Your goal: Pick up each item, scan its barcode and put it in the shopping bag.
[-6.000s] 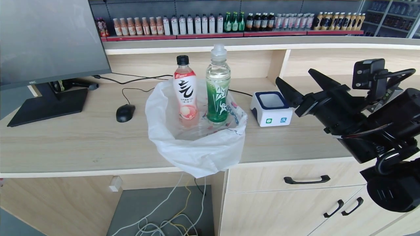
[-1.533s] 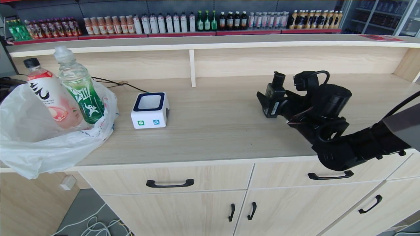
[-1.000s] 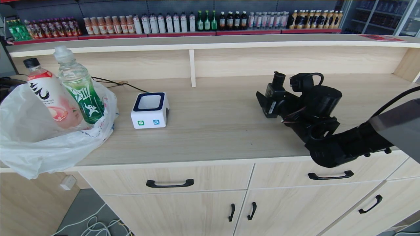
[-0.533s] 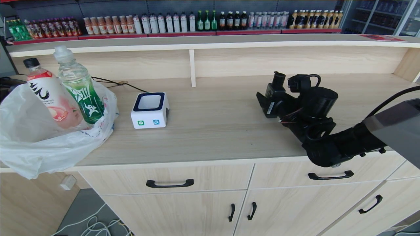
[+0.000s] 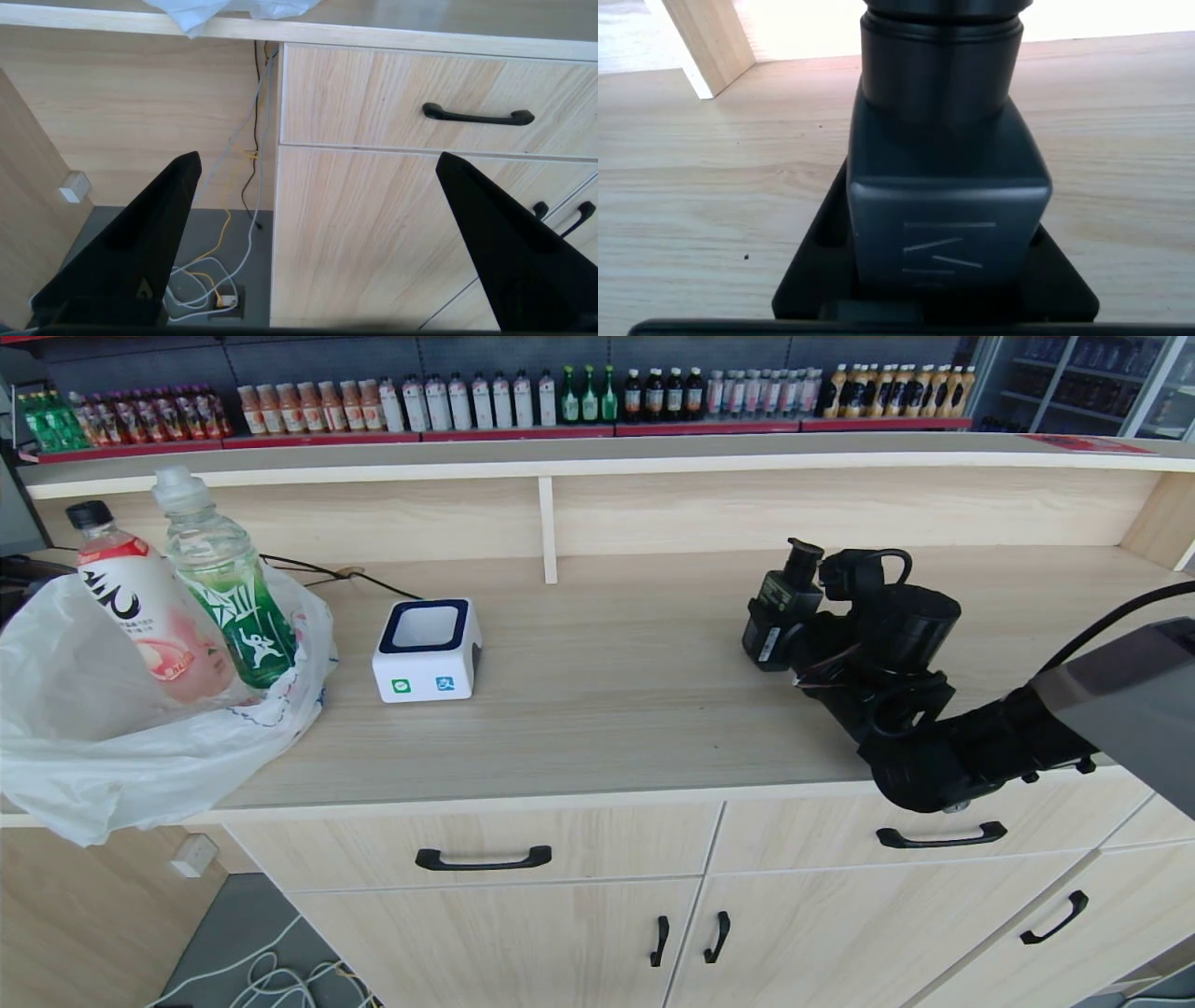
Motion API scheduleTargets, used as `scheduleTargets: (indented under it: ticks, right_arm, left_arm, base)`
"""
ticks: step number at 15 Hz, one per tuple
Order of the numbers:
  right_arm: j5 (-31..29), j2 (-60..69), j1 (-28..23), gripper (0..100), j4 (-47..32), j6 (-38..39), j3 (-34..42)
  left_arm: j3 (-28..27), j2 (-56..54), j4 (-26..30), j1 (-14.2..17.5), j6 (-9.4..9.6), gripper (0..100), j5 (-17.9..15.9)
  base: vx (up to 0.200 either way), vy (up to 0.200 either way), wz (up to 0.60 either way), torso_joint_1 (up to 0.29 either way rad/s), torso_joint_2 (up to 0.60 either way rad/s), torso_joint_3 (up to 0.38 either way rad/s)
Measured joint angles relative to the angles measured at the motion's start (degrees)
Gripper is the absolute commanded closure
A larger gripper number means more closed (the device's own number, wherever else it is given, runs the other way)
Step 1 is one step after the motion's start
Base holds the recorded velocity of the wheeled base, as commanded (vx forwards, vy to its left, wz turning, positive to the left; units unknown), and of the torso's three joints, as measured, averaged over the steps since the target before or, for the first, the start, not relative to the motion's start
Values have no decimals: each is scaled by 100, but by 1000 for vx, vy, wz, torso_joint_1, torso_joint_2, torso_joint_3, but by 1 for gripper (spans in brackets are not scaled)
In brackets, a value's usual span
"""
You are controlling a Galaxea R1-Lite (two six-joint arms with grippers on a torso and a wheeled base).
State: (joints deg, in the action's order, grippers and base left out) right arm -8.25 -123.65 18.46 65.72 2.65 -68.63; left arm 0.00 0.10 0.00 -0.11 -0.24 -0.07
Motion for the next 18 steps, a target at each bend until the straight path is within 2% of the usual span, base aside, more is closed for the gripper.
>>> scheduleTargets:
  ticks: [7, 10, 12, 18]
  right_arm:
    - [-1, 184, 39, 100, 43, -73, 74]
    - [0, 617, 91, 100, 57, -185, 424]
    - [-1, 976, 122, 100, 99, -210, 827]
    - [0, 2861, 177, 100, 290, -354, 3016]
  left_arm:
    - [0, 0, 0, 1, 2, 0, 0]
    - [0, 0, 0, 1, 0, 0, -2]
    - [0, 0, 0, 1, 0, 0, 0]
    - [0, 0, 0, 4, 2, 0, 0]
  base:
    - [0, 0, 0, 0, 0, 0]
    - [0, 0, 0, 0, 0, 0]
    - [0, 0, 0, 0, 0, 0]
    - [0, 0, 0, 0, 0, 0]
